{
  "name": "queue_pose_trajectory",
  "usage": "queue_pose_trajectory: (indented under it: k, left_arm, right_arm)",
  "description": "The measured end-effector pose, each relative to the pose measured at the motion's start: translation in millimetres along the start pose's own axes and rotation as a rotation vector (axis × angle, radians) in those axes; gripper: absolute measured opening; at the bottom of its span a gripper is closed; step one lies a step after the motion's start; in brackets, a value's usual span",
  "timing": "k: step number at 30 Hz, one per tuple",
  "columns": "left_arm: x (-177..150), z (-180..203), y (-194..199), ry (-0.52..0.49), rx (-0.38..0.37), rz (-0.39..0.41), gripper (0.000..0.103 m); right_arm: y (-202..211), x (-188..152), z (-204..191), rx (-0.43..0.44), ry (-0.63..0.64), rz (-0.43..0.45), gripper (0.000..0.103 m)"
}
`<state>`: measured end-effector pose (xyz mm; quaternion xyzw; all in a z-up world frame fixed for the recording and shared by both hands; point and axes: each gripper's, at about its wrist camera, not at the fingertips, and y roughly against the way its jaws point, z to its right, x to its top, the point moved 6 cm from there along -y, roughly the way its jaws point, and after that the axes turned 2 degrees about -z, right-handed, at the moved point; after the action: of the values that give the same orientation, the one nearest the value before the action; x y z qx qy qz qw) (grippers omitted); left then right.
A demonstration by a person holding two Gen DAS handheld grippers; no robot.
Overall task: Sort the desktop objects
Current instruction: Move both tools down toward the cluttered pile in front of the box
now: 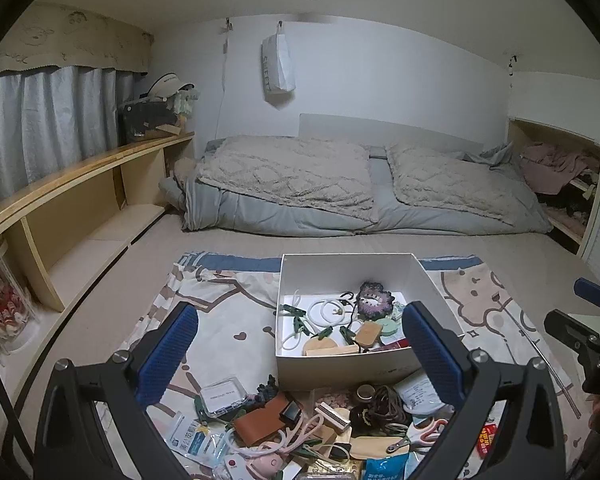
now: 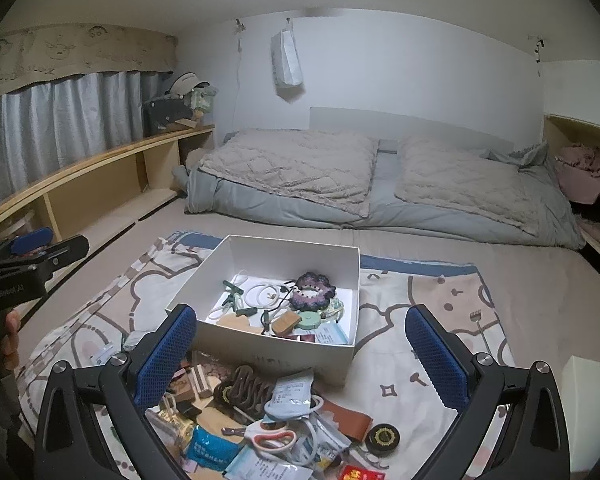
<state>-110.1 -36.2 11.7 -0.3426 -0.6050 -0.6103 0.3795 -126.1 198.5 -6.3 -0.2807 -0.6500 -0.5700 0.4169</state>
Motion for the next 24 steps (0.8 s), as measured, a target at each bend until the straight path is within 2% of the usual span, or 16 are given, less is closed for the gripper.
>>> queue_pose_trajectory:
  k: [9,16,24]
  left_arm:
    - [-5.2,-15.8,14.6,0.003,0.006,0.018,0.103]
    - [-16.3,-43.7,16.7,0.009,0.053,0.005,0.103]
    - [-32.7,-64.0,22.4,0.034,0.047,-0.02,0.103]
  right_arm:
    - [12.9,-11.5,1.0,0.022,0.024,0.001,0.103]
    - [16.4,-23.2,8.5,0.025,0.035,-0.024,0.103]
    - [14.9,-37.3,12.7,0.025,0.043,-0.059,0.103]
